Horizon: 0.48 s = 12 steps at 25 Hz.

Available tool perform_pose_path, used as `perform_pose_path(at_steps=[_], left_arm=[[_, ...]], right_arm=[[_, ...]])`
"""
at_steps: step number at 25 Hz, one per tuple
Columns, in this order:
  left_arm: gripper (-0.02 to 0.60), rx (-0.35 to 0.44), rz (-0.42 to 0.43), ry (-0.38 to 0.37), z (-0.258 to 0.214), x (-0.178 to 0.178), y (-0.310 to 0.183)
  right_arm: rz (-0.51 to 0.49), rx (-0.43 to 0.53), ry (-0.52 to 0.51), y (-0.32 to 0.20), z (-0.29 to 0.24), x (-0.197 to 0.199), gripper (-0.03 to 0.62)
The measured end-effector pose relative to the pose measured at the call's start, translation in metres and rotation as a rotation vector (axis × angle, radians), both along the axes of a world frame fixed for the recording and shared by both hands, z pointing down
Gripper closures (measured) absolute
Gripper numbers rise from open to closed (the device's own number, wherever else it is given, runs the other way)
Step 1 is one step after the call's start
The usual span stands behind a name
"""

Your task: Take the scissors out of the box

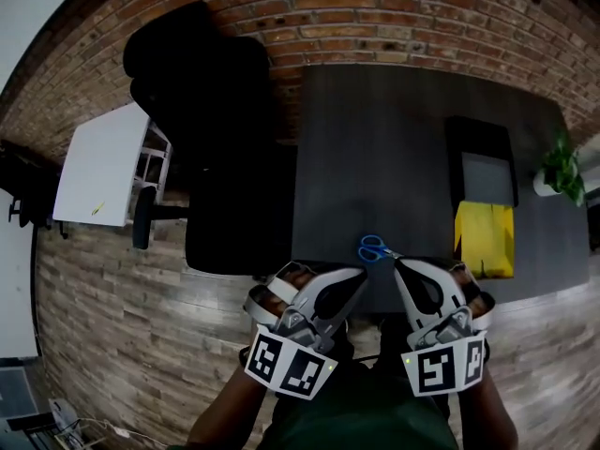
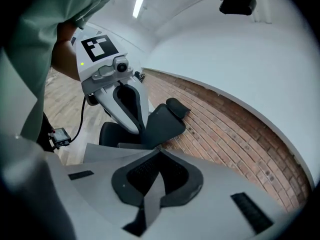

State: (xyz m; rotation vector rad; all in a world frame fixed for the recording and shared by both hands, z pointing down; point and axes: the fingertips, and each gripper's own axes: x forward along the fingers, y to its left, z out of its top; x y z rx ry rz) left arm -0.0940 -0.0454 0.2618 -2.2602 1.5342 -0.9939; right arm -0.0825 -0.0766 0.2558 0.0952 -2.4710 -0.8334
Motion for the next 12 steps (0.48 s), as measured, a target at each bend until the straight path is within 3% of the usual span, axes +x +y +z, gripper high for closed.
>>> perform_pose_path(at_steps=[12], left_arm=[[0.581,-0.002,0.085,-0.002,-0.016,0.039,0.015]], right_arm=[[0.083,0.002,-0.022,0.009,-0.030,0.037,0.588]])
